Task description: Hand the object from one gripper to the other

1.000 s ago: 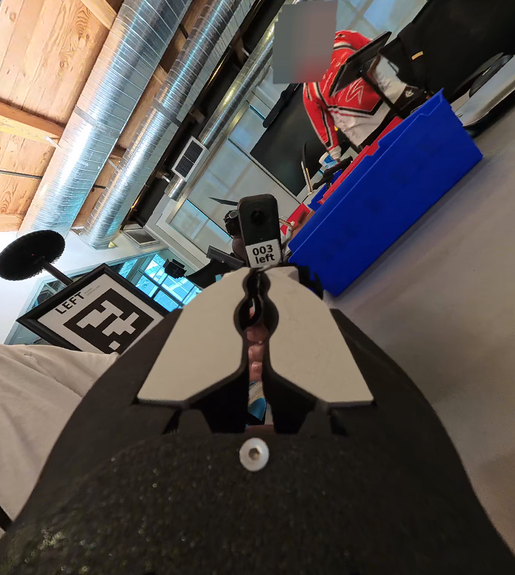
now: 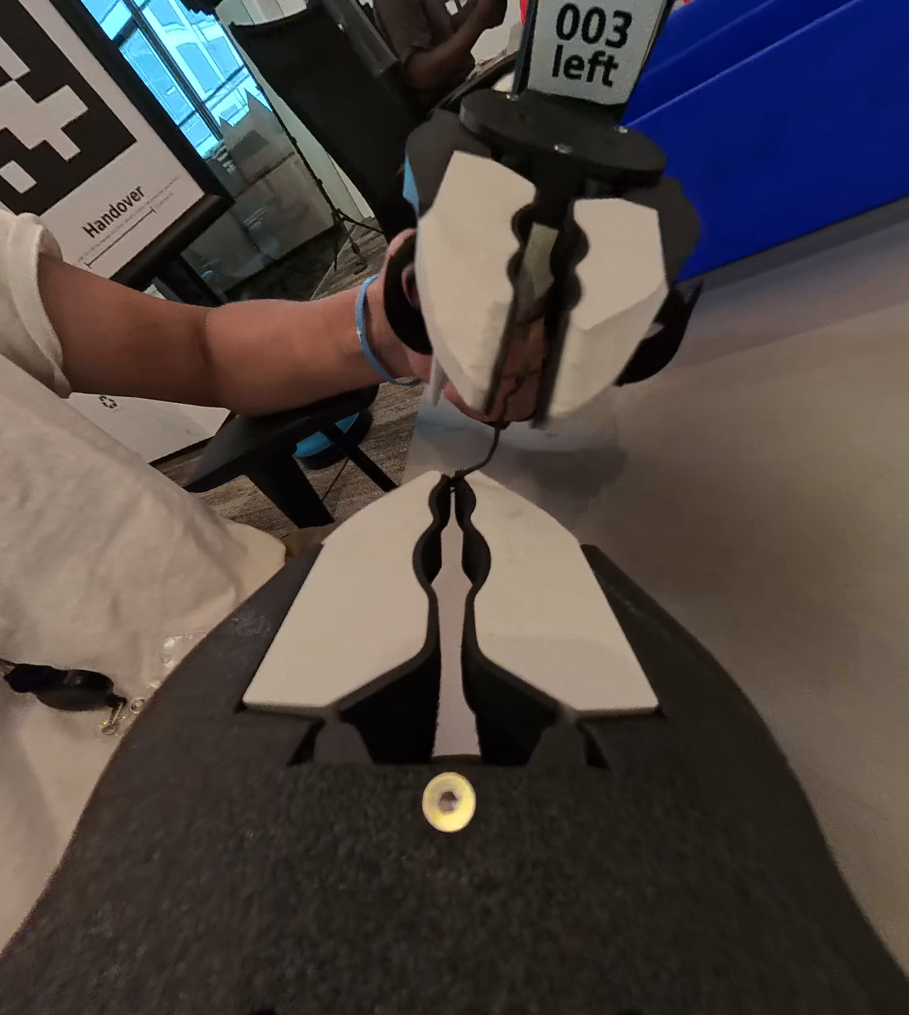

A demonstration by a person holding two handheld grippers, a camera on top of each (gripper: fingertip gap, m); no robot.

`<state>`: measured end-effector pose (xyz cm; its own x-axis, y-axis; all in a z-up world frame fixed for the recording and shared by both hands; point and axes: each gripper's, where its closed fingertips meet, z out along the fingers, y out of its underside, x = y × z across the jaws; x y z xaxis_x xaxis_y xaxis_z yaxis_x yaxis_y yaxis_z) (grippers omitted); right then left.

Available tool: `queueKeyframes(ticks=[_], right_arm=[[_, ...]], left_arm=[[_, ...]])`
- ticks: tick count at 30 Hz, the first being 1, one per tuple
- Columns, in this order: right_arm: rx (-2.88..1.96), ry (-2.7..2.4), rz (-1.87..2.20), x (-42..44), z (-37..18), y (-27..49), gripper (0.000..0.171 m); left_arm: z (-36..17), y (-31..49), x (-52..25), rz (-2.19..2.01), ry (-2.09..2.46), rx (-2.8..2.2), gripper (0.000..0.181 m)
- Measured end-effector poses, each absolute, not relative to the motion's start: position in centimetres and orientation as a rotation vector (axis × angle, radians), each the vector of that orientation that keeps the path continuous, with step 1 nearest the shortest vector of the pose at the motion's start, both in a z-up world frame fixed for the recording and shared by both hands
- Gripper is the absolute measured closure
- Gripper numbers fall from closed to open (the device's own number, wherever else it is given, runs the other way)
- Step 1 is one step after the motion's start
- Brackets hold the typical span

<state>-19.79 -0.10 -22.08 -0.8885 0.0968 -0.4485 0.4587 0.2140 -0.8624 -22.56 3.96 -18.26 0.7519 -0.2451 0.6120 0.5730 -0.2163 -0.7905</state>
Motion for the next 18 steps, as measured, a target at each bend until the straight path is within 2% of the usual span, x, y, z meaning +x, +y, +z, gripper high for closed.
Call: queueKeyframes(ticks=[2,10,13,16,18], right_arm=[[0.528,2.181,-1.721,-19.8,-22.0,0.0,0.170],[0.629,2.144,-1.772,-21.8,-22.3,1.6,0.168],[0.752,2.130,-1.847,-23.7,-22.3,2.5,0.142],[0.903,2.114,-2.039,-26.1,-21.3,4.0,0.130],[0.949,2.147,-2.206,-27.1,-19.9,4.8,0.130]], left_arm=[[-18.5,3.9,-22.4,-0.758,-0.254,-1.644,0.178],[-18.2,3.6,-23.6,-0.666,-0.294,-1.648,0.181],[-17.7,3.2,-24.9,-0.617,-0.348,-1.606,0.181],[-16.3,2.2,-27.1,-0.566,-0.456,-1.466,0.181],[-15.4,1.3,-28.7,-0.560,-0.559,-1.332,0.181]])
